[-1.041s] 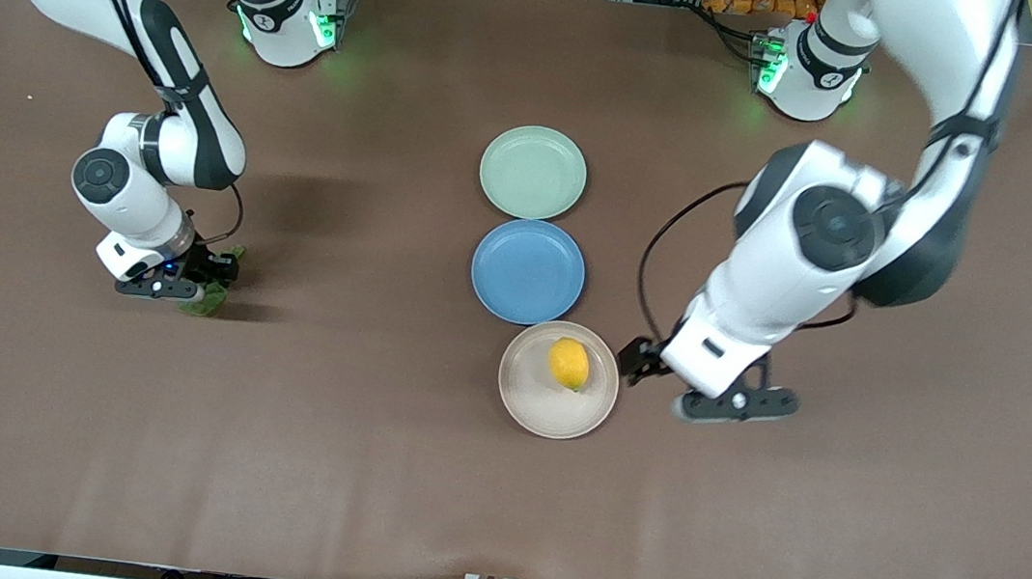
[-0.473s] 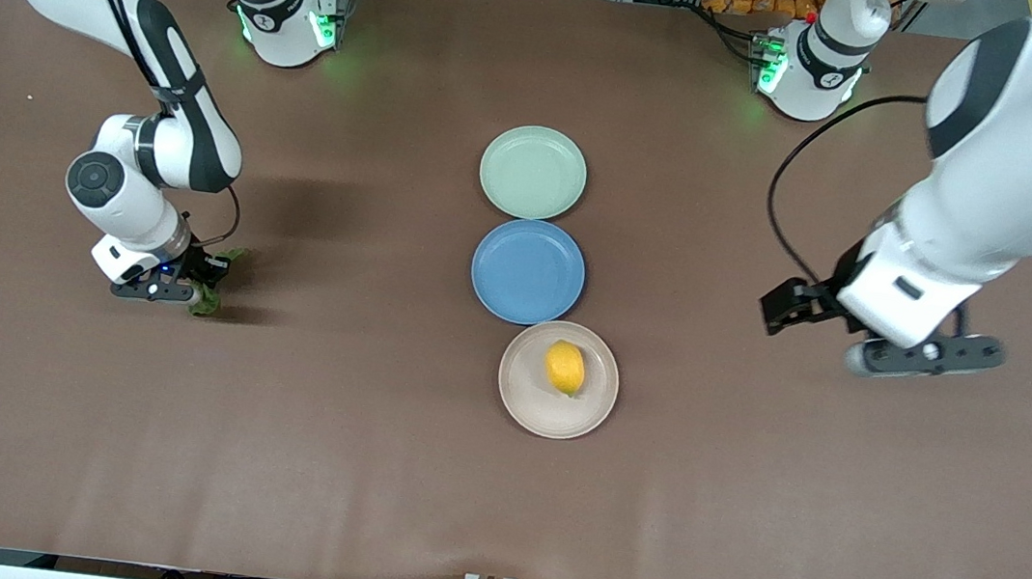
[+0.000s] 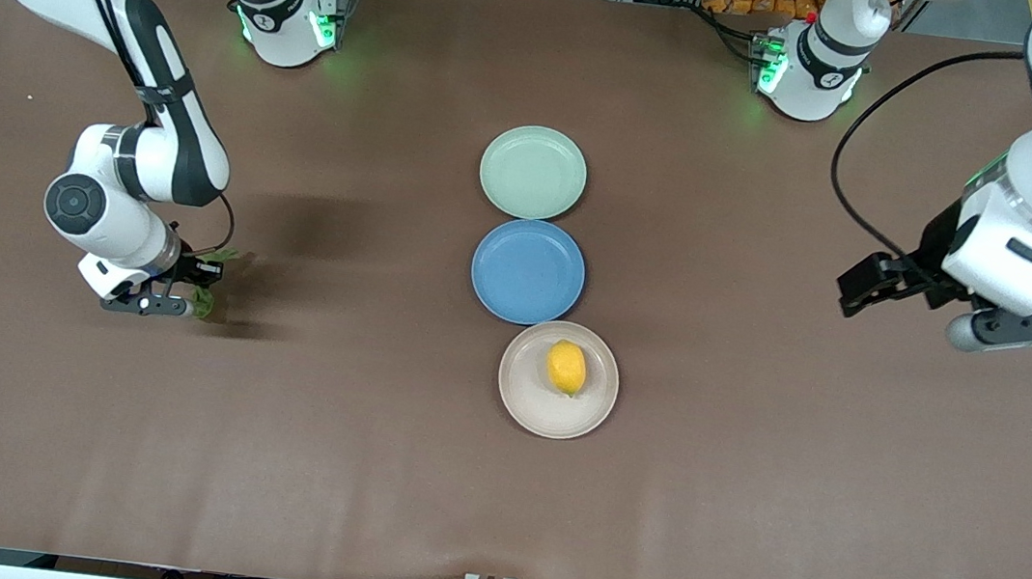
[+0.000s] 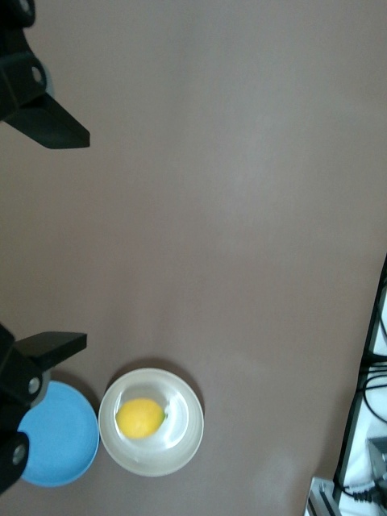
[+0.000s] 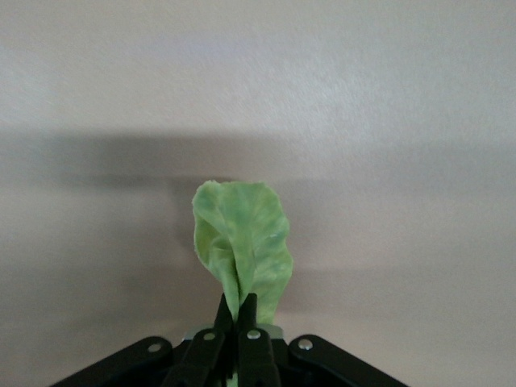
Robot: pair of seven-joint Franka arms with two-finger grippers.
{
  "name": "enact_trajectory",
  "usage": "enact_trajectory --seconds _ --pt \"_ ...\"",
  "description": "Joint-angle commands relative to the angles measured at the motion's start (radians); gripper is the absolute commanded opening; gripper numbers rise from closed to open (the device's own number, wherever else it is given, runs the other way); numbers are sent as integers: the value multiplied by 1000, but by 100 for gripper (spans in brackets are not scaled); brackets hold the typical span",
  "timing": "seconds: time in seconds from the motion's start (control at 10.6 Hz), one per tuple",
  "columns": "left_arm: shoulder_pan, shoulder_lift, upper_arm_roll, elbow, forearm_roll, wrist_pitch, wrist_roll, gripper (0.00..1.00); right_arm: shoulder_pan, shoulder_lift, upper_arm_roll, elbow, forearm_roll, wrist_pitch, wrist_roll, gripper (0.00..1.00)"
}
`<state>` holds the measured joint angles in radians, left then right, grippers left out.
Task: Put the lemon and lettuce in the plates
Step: 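Lift the left gripper away while the right gripper lifts the lettuce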
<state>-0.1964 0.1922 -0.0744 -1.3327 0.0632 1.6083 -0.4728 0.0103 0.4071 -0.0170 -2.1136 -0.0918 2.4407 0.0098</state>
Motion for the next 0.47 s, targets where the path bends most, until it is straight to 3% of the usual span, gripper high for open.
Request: enact_trajectory --seconds 0.0,0.38 --pt "2 -43 -8 -28 29 -18 17 100 2 -25 54 47 1 -108 71 0" --pt "2 -57 -18 -34 17 -24 45 100 10 -17 227 101 0 -160 238 0"
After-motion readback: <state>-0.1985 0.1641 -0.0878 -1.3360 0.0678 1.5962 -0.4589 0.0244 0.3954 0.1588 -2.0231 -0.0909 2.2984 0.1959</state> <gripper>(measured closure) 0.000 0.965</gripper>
